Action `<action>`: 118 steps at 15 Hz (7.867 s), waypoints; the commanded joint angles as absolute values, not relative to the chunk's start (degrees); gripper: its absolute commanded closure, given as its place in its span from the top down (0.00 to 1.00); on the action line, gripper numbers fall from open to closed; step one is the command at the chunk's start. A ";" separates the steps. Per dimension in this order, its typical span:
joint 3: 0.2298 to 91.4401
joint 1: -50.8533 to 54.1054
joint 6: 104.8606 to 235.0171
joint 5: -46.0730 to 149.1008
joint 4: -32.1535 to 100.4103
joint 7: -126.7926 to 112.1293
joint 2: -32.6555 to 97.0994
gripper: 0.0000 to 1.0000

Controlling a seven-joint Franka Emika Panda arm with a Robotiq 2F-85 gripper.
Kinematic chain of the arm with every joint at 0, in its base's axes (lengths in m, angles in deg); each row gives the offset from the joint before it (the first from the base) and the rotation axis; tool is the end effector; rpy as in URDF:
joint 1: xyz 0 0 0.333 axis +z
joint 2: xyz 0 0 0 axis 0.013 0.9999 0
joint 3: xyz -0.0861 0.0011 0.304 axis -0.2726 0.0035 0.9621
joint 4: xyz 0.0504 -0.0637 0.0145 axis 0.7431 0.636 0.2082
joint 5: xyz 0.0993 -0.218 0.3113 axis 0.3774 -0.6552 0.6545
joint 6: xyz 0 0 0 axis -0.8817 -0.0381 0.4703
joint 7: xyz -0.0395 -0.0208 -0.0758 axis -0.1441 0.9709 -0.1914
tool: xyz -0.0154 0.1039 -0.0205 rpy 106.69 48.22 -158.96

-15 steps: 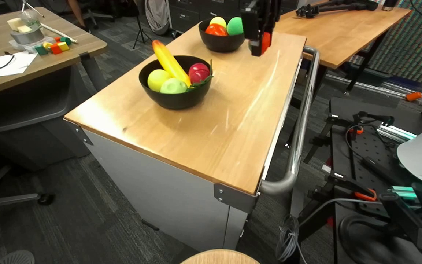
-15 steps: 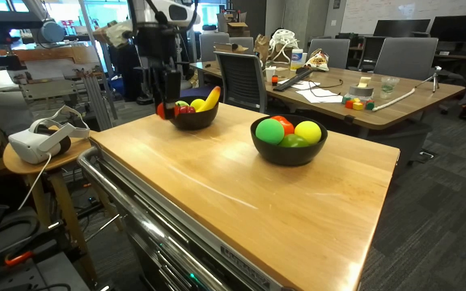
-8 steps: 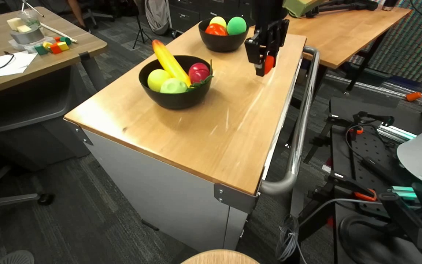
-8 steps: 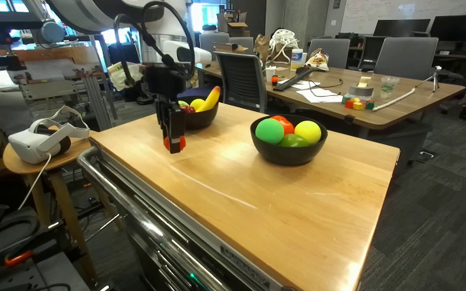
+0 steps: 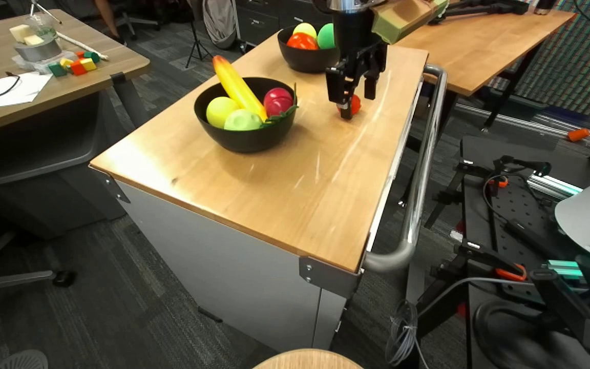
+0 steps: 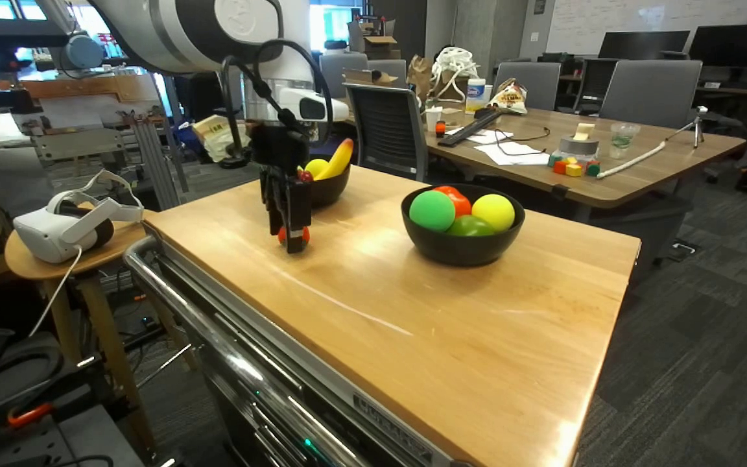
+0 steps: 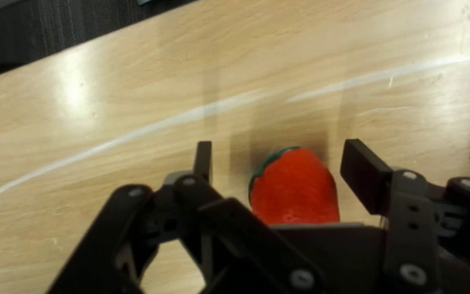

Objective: Take all the contents from the black bowls and place them on the table one at at time starting with the left bowl then right bowl

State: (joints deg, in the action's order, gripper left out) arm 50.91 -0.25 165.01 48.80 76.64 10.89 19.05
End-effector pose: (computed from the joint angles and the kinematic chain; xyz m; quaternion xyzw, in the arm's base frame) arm 0.4887 -0.0015 0.2935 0.9833 -0.1624 -0.0662 0.0490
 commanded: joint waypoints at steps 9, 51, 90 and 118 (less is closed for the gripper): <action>57.07 7.22 162.83 47.90 64.95 1.45 14.67 1.00; 56.93 8.88 152.86 46.43 48.90 -12.05 31.57 0.34; 58.04 9.45 150.07 41.86 43.30 -18.59 31.22 1.00; 56.44 10.67 148.34 40.57 42.61 -16.90 32.58 0.06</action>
State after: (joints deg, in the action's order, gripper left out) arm 56.73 9.28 150.52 43.09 43.15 -18.30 35.58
